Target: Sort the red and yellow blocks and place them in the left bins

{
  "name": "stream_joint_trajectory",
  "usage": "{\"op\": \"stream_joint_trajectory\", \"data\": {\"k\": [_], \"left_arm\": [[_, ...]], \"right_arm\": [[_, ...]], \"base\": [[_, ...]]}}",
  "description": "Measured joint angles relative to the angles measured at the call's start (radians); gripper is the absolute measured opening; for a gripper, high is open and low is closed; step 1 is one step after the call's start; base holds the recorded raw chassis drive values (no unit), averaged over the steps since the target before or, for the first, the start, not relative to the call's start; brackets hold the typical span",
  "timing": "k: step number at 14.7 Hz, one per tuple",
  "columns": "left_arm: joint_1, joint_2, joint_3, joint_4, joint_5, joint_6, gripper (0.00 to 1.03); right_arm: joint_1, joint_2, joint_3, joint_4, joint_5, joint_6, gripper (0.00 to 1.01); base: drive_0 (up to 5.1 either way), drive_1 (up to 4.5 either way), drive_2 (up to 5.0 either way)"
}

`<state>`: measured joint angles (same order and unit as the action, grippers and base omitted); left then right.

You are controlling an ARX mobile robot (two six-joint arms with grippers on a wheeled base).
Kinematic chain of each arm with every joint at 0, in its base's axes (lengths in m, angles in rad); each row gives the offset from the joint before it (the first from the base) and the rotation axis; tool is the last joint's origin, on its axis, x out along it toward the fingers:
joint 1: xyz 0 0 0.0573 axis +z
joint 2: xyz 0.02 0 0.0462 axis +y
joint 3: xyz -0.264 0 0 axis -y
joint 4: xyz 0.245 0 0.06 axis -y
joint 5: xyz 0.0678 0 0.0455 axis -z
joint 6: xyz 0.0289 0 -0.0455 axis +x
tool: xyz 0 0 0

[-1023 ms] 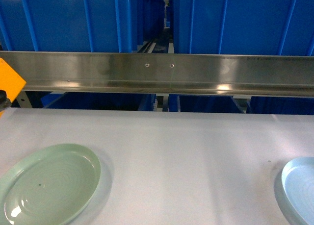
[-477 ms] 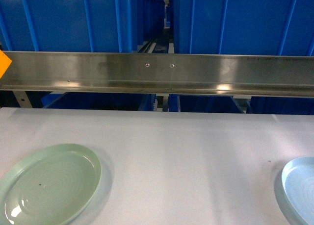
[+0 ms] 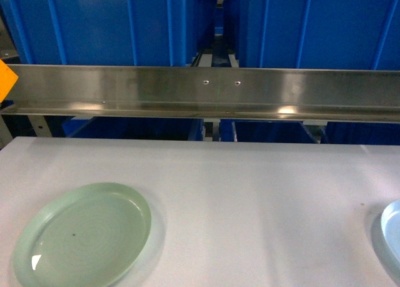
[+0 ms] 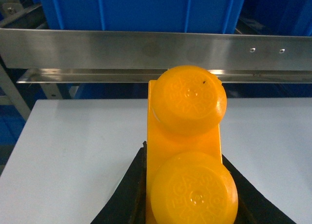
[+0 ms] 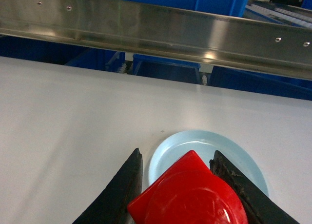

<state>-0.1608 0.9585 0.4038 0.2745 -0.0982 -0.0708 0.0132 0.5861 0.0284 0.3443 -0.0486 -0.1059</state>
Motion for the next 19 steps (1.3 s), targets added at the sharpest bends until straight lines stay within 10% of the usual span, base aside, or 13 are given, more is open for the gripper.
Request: {"op": "stream_joint_trajectory", "data": {"k": [19], "left_arm": [[0.002,0.0,0.0,-0.001,-0.003,0.0,0.26]], "right_arm": [[0.0,0.0,0.0,-0.001,0.0,0.0,0.36]], "base": [[-4.6,0.66,4.0]]}}
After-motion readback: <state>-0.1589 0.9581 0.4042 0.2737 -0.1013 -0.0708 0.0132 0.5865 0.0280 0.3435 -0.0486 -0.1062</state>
